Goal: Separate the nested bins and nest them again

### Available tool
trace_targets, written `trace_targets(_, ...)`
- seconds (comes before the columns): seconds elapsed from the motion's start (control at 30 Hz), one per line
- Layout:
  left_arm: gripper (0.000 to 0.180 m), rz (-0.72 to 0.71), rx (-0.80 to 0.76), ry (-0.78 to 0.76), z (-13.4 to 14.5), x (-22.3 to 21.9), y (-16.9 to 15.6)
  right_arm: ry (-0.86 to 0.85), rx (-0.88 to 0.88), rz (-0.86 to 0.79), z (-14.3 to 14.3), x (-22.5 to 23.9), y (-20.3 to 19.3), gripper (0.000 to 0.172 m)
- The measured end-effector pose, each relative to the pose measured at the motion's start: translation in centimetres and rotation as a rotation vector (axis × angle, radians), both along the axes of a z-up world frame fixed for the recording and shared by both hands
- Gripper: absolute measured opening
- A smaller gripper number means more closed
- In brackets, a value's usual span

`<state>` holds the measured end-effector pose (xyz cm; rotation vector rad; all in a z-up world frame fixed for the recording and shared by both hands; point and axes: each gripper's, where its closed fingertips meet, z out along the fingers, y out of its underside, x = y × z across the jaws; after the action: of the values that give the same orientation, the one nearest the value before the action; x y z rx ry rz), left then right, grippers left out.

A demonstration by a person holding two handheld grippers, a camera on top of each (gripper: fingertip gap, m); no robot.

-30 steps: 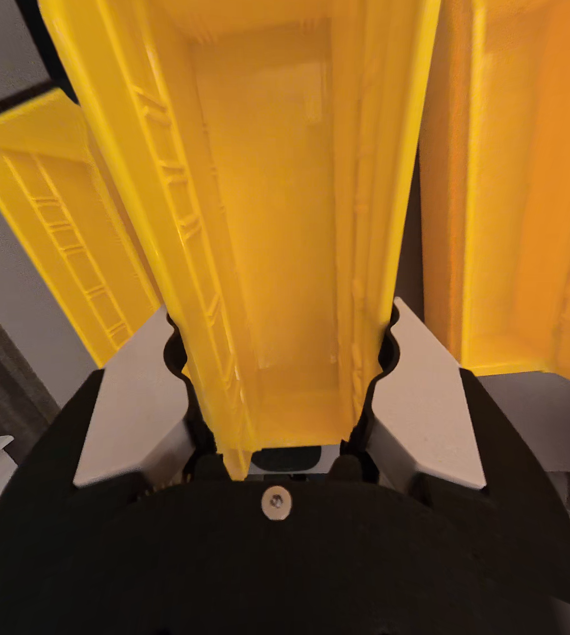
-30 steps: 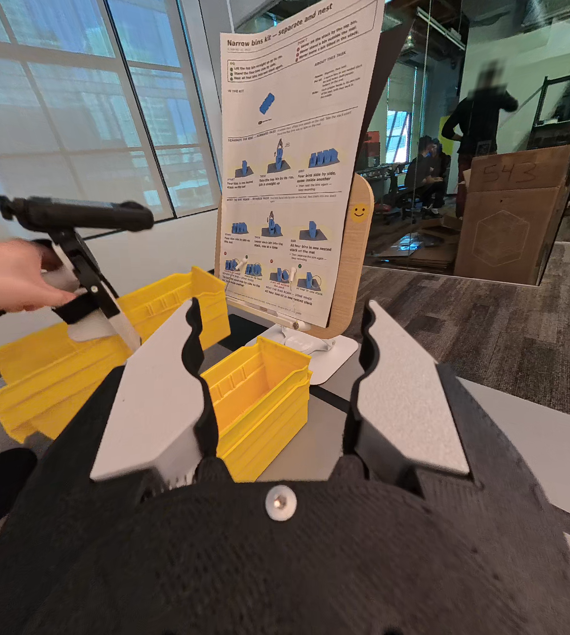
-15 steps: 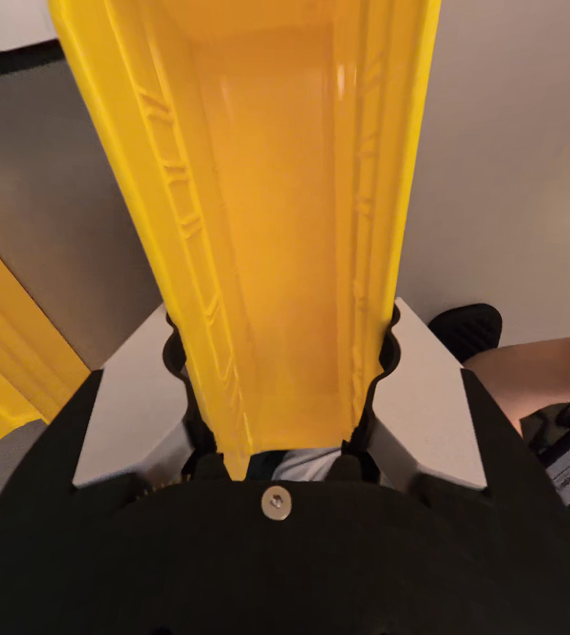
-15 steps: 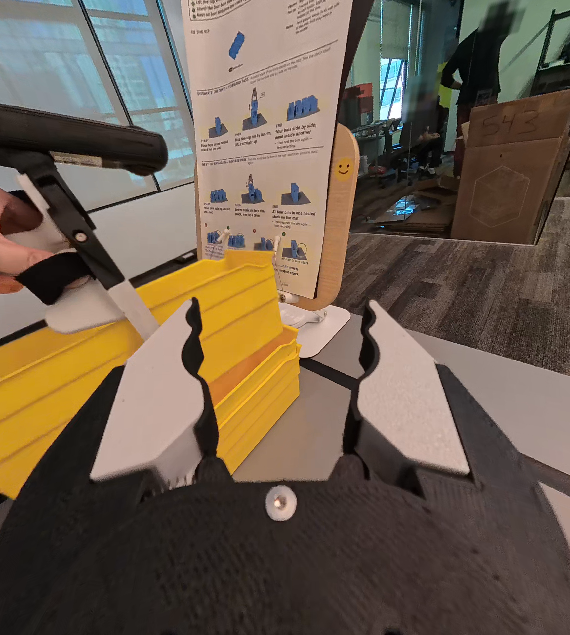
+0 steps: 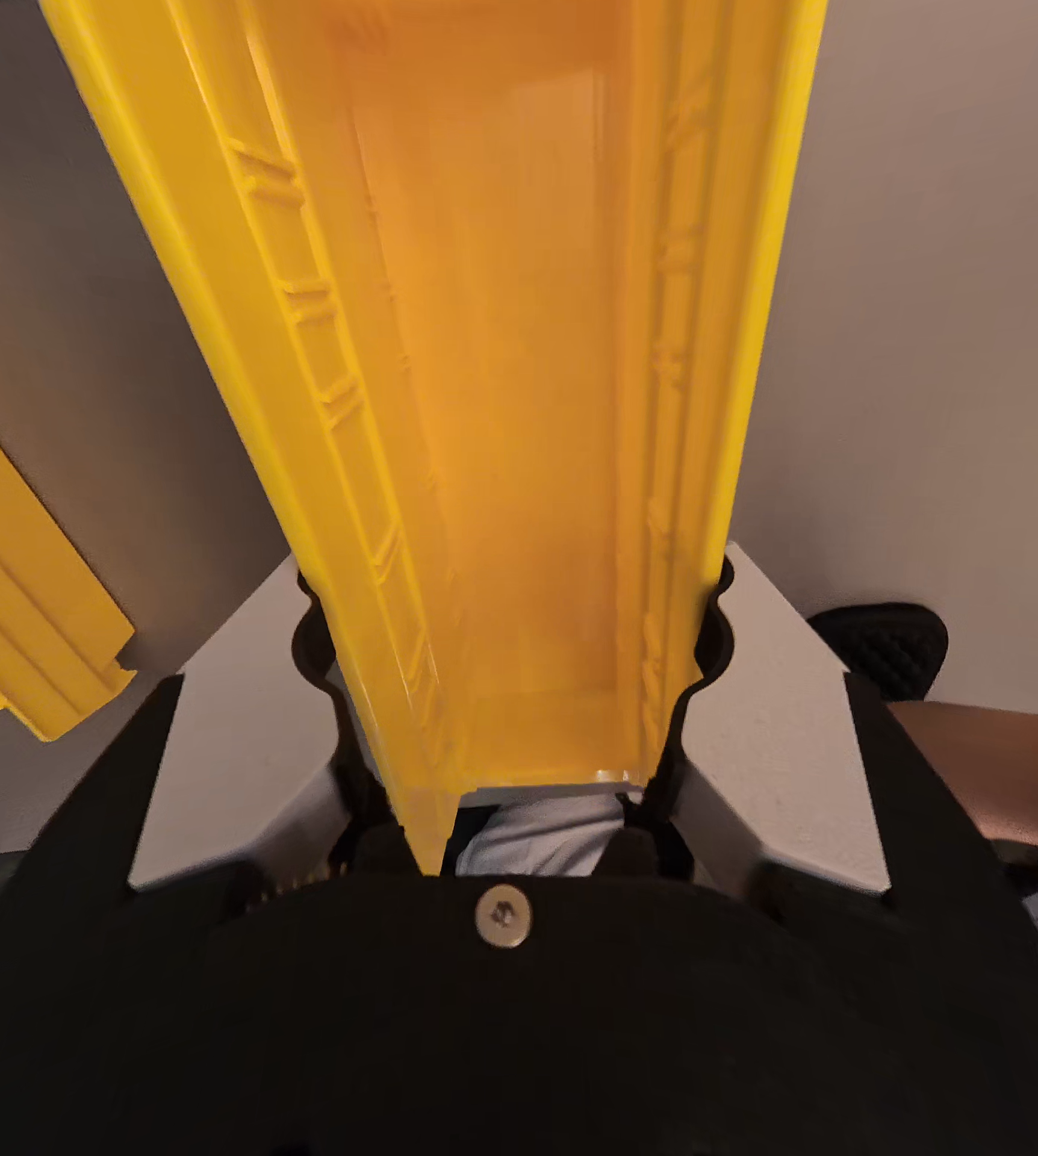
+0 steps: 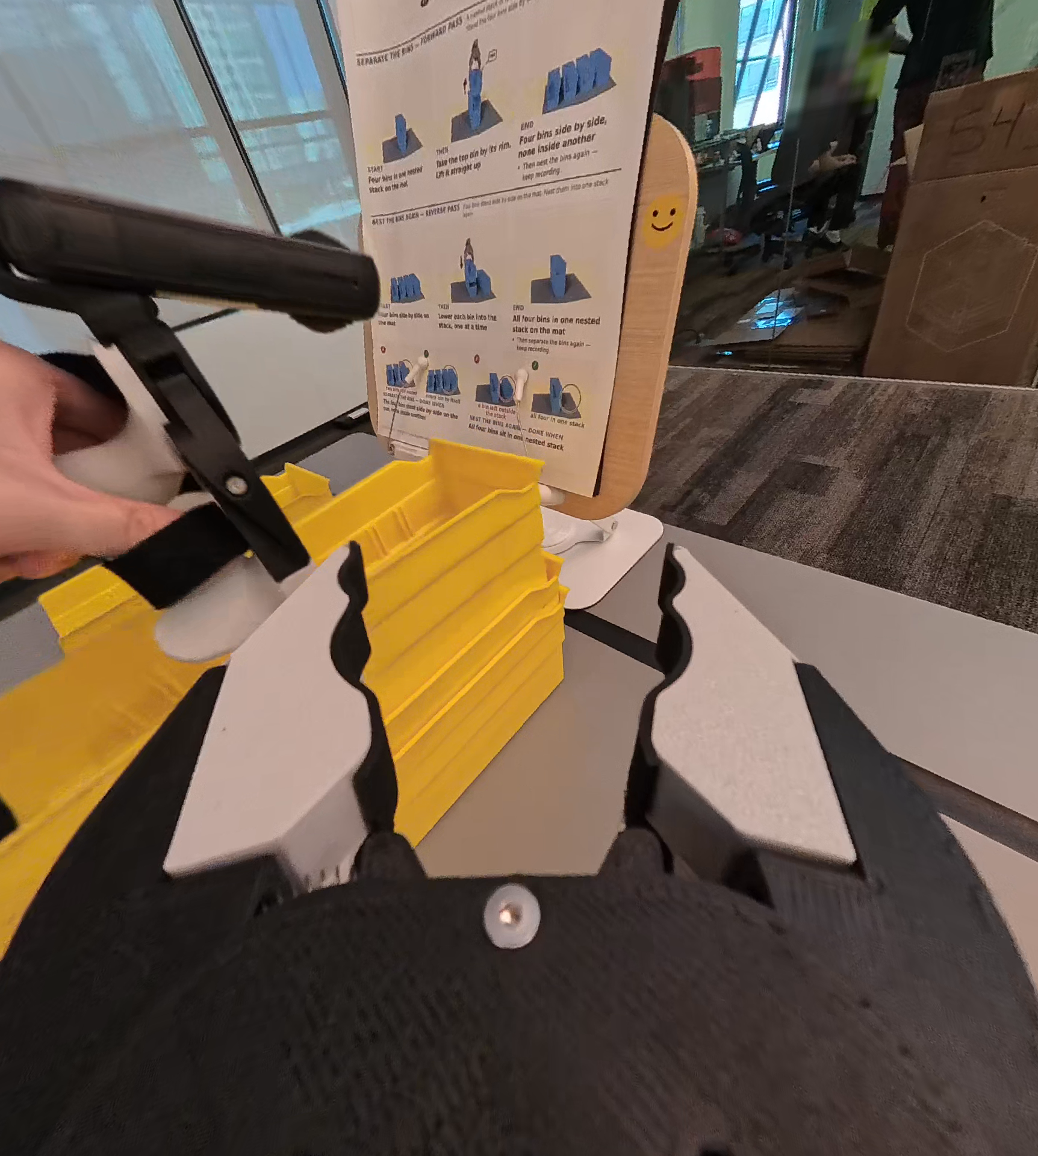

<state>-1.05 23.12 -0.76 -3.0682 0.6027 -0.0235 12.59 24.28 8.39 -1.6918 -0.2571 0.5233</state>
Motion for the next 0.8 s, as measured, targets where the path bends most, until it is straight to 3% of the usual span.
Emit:
trace_targets(0.27, 0.123, 0.027, -0.019, -0.030, -2.8, 0.0, 0.7, 0.008, -0.001, 0.006, 0.1, 0.0, 0.0, 0.094)
trace_targets(0.53, 0.122, -0.001, 0.002, 0.020, -3.6, 0.1, 0.8, -0.001, -0.017, 0.007, -0.5, -0.2, 0.3, 0.094)
trace_targets(0.63, 0.129, -0.008, -0.021, 0.030, -4.0, 0.0, 0.3, -0.010, -0.023, 0.008, -0.7, -0.3, 0.3, 0.094)
trace_targets(0.73, 0.129, -0.029, -0.045, 0.002, -3.3, 0.1, 0.0, -0.016, -0.030, 0.007, -1.0, -0.3, 0.5, 0.094)
trace_targets(0.8, 0.128, -0.055, -0.025, -0.026, -1.3, 0.1, 0.2, -0.022, -0.035, 0.006, -1.2, -0.3, 0.5, 0.094)
